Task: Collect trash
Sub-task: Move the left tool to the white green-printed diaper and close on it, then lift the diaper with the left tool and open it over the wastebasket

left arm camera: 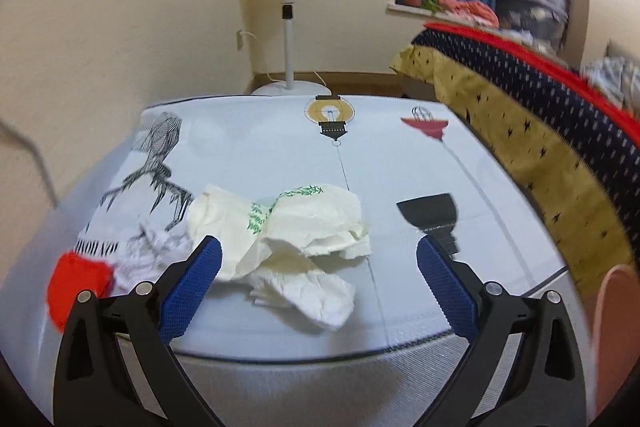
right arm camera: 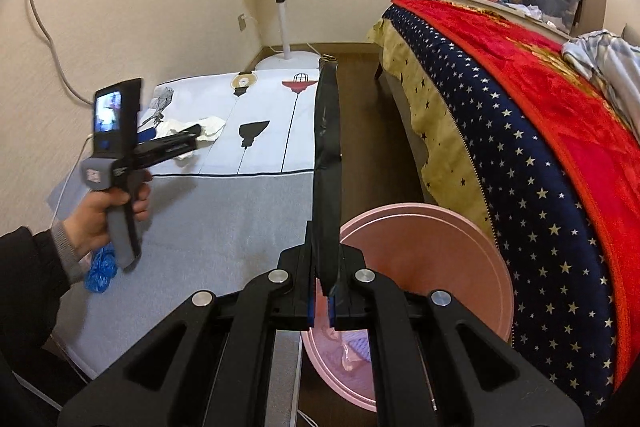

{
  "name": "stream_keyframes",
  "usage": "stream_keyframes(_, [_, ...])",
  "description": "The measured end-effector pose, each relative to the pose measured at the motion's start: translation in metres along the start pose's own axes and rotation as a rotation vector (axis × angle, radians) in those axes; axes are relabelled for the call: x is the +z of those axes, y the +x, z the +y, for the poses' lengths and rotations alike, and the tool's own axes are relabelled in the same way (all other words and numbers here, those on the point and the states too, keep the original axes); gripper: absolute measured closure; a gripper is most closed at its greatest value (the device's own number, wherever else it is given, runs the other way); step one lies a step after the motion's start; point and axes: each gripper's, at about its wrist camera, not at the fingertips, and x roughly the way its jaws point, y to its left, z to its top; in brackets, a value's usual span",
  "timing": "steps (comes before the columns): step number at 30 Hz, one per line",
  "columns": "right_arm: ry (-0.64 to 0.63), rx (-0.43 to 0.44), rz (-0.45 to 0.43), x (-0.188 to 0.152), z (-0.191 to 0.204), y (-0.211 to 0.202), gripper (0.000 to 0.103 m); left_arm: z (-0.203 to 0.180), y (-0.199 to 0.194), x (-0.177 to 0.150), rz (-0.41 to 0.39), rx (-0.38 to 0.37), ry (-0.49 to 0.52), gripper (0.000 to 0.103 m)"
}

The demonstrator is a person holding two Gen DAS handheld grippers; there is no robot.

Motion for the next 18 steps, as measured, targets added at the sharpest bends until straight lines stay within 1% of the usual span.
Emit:
stream_keyframes(1, [0.001, 0.004, 0.004, 0.000, 0.000, 0.001, 0.099, 0.000, 0.004, 0.001, 0.001, 0.005, 0.004, 0.008])
stream_keyframes(4, [0.000, 0.011, 0.011, -0.001, 0.001, 0.002, 0.099, 0.006, 0.015, 0.004, 0.023, -0.003, -0.032, 0.008])
stream_keyframes(7, [0.011, 0.029, 0.022, 0.000, 0.002, 0.005, 0.098, 0.011, 0.029, 0.006, 0.079, -0.030, -0.048, 0.008])
stream_keyframes(10, [0.005, 0.030, 0.026, 0.000, 0.004, 0.006, 0.098, 0.014, 0.036, 0.005, 0.108, -0.052, -0.059, 0.009])
stream_keyframes(11, [0.002, 0.031, 0.029, 0.000, 0.006, 0.007, 0.098, 0.014, 0.038, 0.005, 0.119, -0.056, -0.060, 0.010])
stream_keyframes(14, [-0.001, 0.031, 0.033, -0.001, 0.008, 0.009, 0.098, 0.015, 0.042, 0.003, 0.143, -0.062, -0.064, 0.026])
stream_keyframes(15, [-0.001, 0.032, 0.034, -0.002, 0.009, 0.009, 0.098, 0.016, 0.042, 0.003, 0.142, -0.058, -0.065, 0.035])
stream_keyframes(16, [-0.001, 0.034, 0.037, -0.002, 0.010, 0.009, 0.098, 0.016, 0.042, 0.003, 0.142, -0.065, -0.065, 0.039])
stream_keyframes(18, [-0.001, 0.034, 0.041, -0.003, 0.010, 0.010, 0.098, 0.019, 0.041, 0.003, 0.137, -0.056, -0.055, 0.050])
